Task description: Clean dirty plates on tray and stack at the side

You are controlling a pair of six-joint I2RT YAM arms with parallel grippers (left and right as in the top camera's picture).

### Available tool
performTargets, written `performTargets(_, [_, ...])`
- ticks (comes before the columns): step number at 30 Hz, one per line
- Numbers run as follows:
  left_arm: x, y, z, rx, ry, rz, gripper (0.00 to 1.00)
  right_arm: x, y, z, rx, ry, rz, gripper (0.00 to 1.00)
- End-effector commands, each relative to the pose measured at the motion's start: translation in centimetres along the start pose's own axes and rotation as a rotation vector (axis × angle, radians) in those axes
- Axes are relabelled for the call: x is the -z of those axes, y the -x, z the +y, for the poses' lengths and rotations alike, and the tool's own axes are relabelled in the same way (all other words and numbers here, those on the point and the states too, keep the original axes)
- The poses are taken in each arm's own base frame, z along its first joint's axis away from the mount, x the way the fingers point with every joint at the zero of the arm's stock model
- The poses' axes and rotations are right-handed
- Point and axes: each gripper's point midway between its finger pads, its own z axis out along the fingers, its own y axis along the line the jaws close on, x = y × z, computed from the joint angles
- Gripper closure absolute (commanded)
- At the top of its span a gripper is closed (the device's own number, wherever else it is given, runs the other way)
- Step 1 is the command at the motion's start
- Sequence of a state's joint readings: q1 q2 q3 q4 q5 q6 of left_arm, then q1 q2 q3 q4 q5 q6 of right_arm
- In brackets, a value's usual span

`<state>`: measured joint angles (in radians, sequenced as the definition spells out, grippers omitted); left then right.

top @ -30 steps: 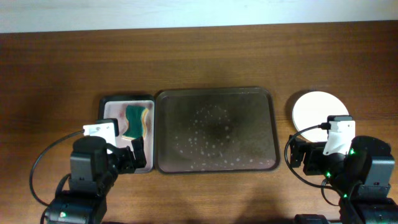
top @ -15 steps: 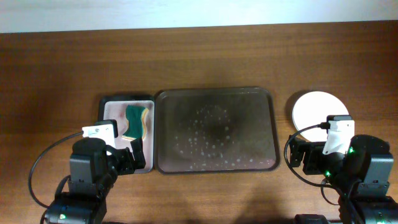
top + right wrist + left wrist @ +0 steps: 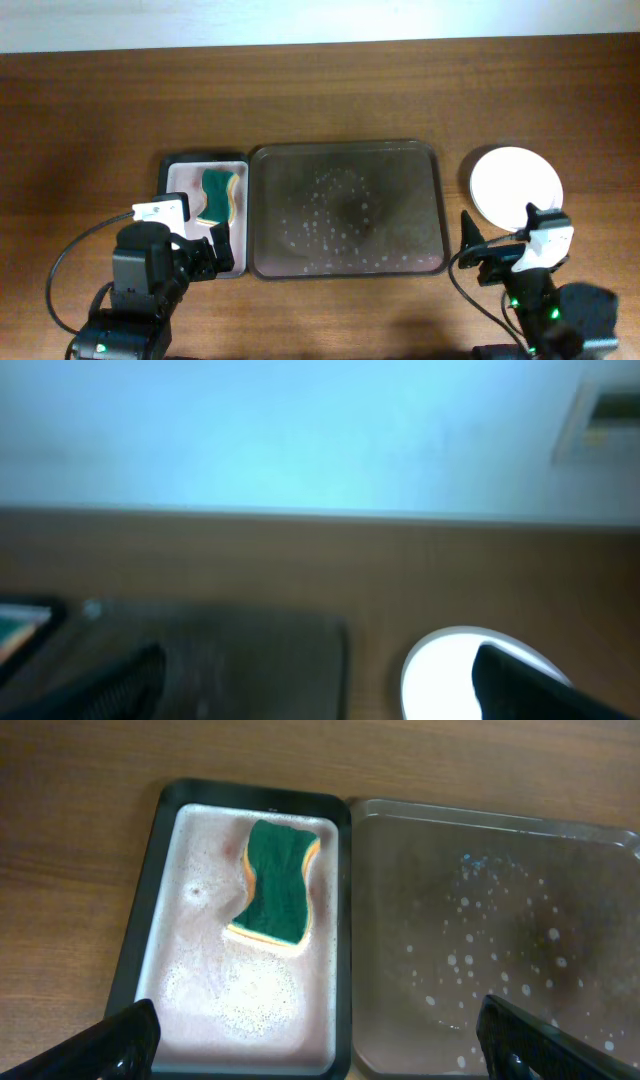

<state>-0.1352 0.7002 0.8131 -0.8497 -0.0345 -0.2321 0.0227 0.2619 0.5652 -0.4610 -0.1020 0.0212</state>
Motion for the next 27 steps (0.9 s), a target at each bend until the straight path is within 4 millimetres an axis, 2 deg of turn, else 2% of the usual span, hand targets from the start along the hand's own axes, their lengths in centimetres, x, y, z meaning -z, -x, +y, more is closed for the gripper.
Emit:
performTargets(1, [-0.1, -0.3, 0.3, -0.001, 0.013, 0.004, 0.01, -0.3, -1.2, 1.0, 0.024, 0.058, -0.133, 0.01])
performTargets(6, [-0.1, -0.3, 0.3, -0.001, 0.013, 0.004, 0.01, -1.0, -2.4, 0.8, 0.042, 0.056, -0.293, 0.01])
performTargets(10, [-0.1, -0.3, 0.3, -0.001, 0.013, 0.004, 0.01, -2.1, -3.8, 0.5, 0.048, 0.049, -0.341, 0.01])
performTargets(13, [-0.1, -0.3, 0.3, -0.001, 0.013, 0.004, 0.00, -3.2, -6.7, 0.0, 0.037, 0.028, -0.271, 0.01])
performTargets(16, [-0.1, -0.3, 0.3, -0.001, 0.013, 0.004, 0.01, -3.5, -8.0, -0.4, 0.042, 0.009, -0.215, 0.01])
performTargets(18, [-0.1, -0.3, 0.3, -0.001, 0.013, 0.004, 0.01, -3.9, -10.5, -0.5, 0.029, 0.012, -0.113, 0.01])
performTargets(19, [-0.1, -0.3, 0.3, -0.001, 0.013, 0.004, 0.01, -4.0, -11.0, -0.5, 0.027, 0.011, -0.091, 0.01])
performTargets(27, [-0.1, -0.3, 0.3, -0.001, 0.013, 0.004, 0.01, -4.0, -11.0, -0.6, 0.027, 0.008, -0.092, 0.01])
